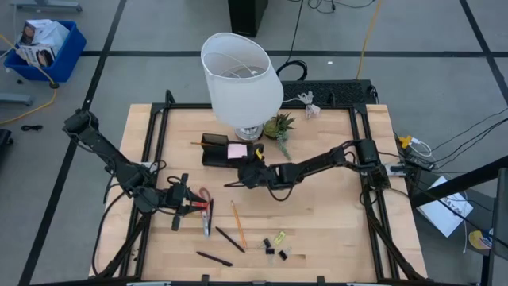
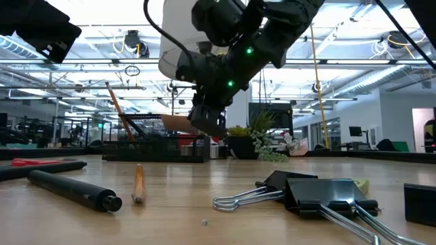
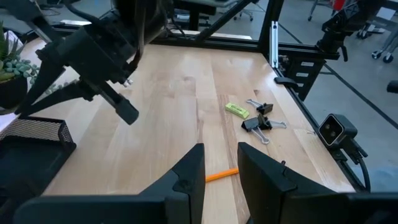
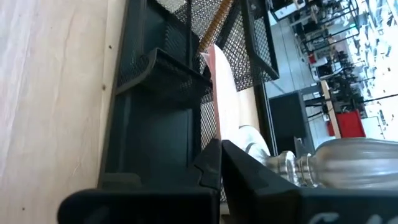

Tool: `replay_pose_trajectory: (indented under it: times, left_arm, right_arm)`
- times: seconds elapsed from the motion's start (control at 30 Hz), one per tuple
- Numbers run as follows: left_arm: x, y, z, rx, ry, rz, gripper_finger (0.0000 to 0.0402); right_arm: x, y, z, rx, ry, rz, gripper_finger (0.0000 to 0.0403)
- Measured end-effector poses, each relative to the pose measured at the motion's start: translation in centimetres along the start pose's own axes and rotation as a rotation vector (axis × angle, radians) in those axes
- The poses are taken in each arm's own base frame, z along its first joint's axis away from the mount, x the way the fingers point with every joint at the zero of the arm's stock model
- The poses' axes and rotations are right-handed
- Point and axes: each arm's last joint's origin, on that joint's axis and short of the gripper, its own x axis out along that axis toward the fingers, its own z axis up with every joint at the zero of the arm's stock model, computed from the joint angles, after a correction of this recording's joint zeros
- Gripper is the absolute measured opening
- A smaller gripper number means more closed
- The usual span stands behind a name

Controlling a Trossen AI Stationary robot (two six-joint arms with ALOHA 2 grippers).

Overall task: Pick and place office supplies into organizer
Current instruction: Put the pink sticky note into the black desk organizer, then put the green eraser into the black desk organizer

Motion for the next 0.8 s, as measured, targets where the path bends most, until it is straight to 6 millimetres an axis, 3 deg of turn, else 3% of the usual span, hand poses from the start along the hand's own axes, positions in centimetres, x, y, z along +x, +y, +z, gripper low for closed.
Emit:
replay_pose_trajectory:
  times: [0.2,0.6,0.8]
  left_arm:
    - [0.0,0.0,0.0,-0.004,0.0,0.0,0.0097]
    - [0.0,0.0,0.0,-0.003,-0.001,0.0,0.0097]
    - [0.0,0.0,-0.1,0.003,0.009,0.003,0.0097]
  right_arm:
    - [0.1,0.4,-0.6,-0.049,0.012,0.118,0.0012]
    - [0.3,0.6,-0.4,-0.002,-0.015,0.123,0.0141]
    - [-1.2,1.2,1.0,0.1,-0.077,0.069,0.0168]
